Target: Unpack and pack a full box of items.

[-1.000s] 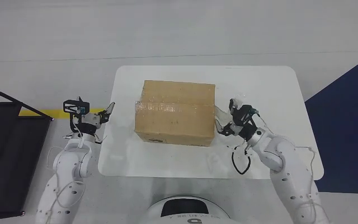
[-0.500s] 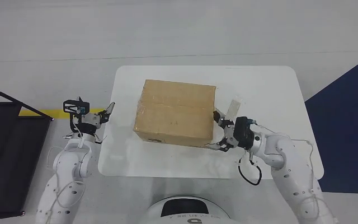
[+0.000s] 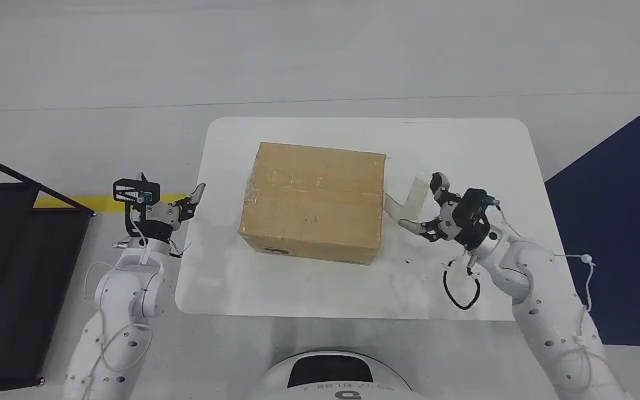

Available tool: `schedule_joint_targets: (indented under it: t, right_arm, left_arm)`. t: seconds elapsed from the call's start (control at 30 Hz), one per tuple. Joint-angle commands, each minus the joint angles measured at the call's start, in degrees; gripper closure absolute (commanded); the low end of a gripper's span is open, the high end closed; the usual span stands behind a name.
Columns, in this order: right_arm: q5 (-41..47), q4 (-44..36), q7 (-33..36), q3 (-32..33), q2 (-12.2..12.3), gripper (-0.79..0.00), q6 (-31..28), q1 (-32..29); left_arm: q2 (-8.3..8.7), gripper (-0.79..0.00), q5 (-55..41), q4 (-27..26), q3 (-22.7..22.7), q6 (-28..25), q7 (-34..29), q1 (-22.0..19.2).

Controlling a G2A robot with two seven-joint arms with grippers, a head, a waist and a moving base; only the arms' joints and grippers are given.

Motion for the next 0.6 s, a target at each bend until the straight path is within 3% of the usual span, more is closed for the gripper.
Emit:
schedule_joint_targets:
  t: [0.0,0.23,0.57]
  right_arm:
    - [-0.2,-1.2,2.8,-3.0,-0.5,-0.785,6.9,0.5]
    - [-0.1,2.9,8.4,-9.1,-1.7,-0.785,9.2,6.8]
    - [2.2,0.7,6.6,-8.7,-1.6,-0.785,2.5,6.7]
  left_arm:
    - [0.00,-0.785,0.0,0.0,0.0,0.0,0.0,0.0]
    - [0.00,-0.785,0.0,0.0,0.0,0.0,0.0,0.0]
    - [0.00,-0.785,0.0,0.0,0.0,0.0,0.0,0.0]
